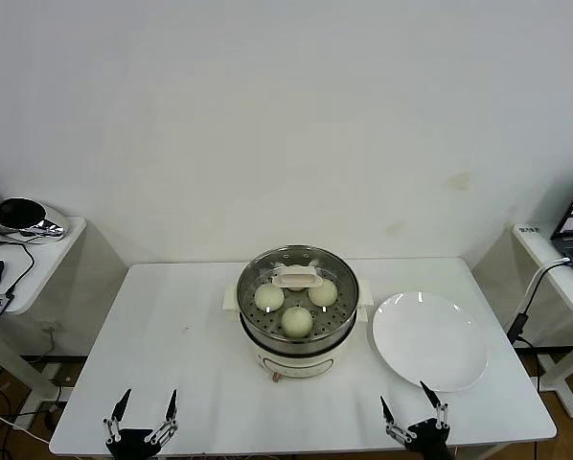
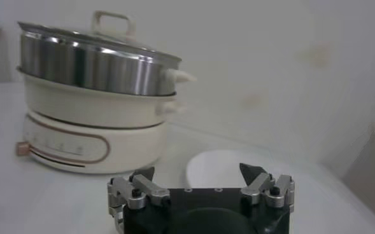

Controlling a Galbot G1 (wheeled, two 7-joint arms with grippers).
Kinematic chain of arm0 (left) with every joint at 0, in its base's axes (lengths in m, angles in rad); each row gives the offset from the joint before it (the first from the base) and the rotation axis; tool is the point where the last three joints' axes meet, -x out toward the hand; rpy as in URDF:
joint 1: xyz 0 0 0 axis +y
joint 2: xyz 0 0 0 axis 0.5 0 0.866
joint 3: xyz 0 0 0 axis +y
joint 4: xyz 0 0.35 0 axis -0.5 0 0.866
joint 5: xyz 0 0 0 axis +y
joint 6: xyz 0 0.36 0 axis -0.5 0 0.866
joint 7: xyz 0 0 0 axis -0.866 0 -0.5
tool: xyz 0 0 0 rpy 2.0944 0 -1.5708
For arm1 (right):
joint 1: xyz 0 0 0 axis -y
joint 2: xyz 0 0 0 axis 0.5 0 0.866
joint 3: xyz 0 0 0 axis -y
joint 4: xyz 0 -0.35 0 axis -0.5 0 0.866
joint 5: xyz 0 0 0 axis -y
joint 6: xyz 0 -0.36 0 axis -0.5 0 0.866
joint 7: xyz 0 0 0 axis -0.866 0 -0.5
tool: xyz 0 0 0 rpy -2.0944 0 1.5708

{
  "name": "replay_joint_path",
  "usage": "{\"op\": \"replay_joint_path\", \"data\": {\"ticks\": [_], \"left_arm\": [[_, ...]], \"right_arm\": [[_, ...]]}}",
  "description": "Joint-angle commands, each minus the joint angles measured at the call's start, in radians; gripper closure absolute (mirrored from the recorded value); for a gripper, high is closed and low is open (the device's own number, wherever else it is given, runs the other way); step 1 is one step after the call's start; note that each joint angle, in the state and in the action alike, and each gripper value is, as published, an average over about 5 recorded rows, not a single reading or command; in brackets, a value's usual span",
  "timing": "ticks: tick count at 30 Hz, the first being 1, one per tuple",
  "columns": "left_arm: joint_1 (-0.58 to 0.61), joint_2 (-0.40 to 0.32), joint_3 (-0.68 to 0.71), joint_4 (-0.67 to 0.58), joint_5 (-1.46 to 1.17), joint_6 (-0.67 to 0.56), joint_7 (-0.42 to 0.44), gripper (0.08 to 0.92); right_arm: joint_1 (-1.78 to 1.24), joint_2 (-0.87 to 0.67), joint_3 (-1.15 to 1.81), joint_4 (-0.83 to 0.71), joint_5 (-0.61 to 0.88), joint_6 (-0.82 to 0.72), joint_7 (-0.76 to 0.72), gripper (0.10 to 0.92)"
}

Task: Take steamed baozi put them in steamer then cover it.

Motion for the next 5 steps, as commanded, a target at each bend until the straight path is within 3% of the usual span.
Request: {"op": "replay_joint_path", "data": {"ticks": [1,5], "left_arm": [[0.031,-0.021,-0.038,0.029,-0.006,-0.026,0.027,0.177],[0.031,-0.022,-0.042,0.036,0.01,-0.032,0.039,0.177]], "right_arm": [[-0.019,-0.01,-0.021,0.038,0.031,-0.031,0.001,0.203],[-0.024,-0.009,-0.021,0.046,0.036,-0.045,0.001,0.203]]}}
